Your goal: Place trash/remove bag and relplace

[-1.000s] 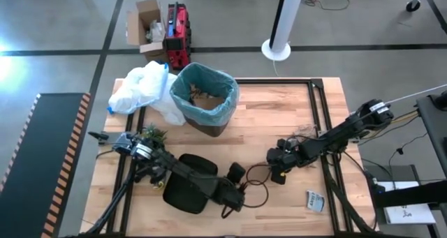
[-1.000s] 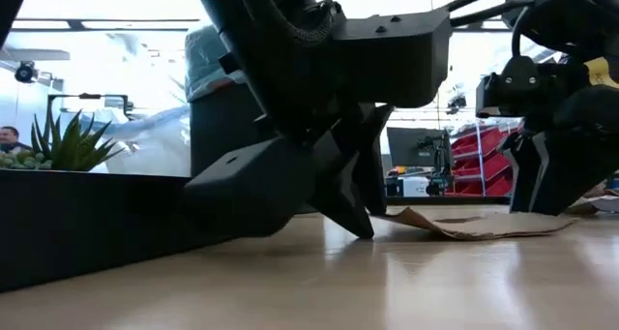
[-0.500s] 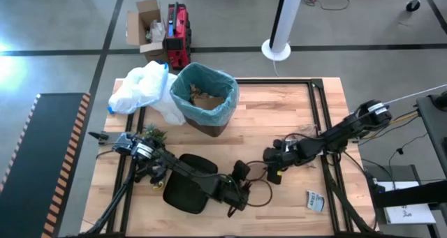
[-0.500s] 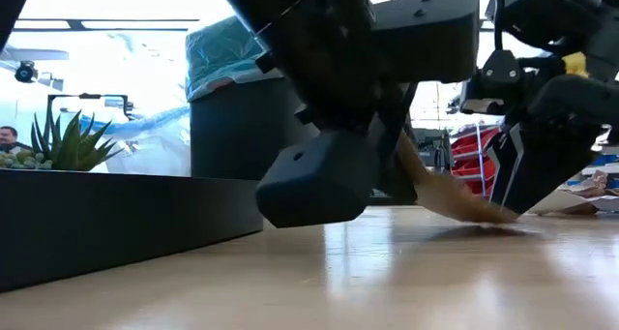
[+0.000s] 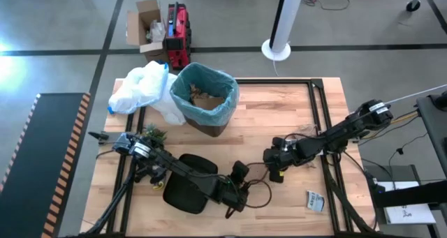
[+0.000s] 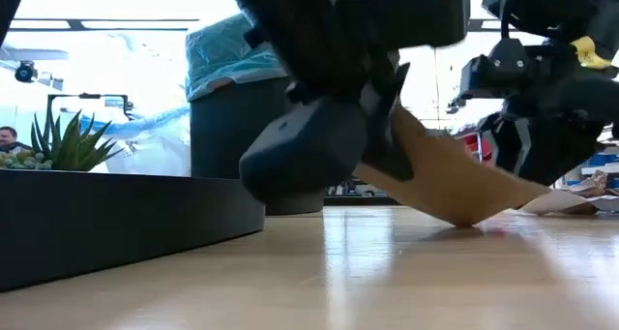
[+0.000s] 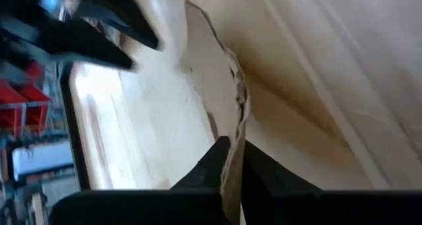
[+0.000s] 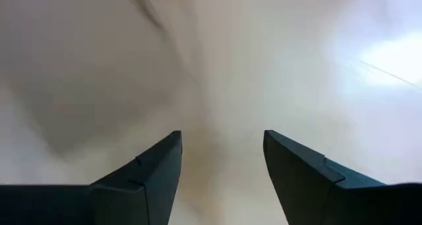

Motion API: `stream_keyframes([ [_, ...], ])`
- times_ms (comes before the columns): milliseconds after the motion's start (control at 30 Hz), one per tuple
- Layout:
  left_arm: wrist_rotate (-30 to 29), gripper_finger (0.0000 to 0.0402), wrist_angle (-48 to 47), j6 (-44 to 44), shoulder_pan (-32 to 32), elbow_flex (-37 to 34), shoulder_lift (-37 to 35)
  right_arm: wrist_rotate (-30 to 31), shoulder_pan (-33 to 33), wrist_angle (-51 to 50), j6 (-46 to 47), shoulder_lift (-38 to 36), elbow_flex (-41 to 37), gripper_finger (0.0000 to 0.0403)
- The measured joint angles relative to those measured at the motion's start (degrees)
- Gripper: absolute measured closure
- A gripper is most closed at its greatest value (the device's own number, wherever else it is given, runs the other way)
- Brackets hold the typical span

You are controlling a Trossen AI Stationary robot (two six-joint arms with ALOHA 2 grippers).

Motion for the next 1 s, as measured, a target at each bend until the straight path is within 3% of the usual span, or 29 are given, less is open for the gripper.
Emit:
stream_keyframes([
  [200, -5.50, 0.0400, -4.74, -7.20, -0.72, -0.07, -4.34, 12.57, 1.51, -20.06, 2.56, -5.49, 5.90, 0.0208],
  [533, -18.87, 0.0400, -10.31, -18.04, -4.13, -1.72, -19.75, 16.28, 2.89, -16.77, 5.96, -11.89, 4.81, 0.0216],
  [667, -22.91, 0.0401, -10.70, -22.94, -4.62, -6.77, -27.86, 22.97, 5.22, -10.90, 10.99, -11.56, 1.89, 0.0223],
  [800, -29.32, 0.0401, -10.68, -26.01, -4.40, -12.25, -36.48, 23.94, 9.57, 1.10, 8.37, -11.56, -2.92, 0.0230],
  [1000, -29.36, 0.0401, -7.53, -27.50, 0.26, -17.31, -47.91, 27.98, 15.22, 33.76, -2.20, -10.69, -11.34, 0.0229],
])
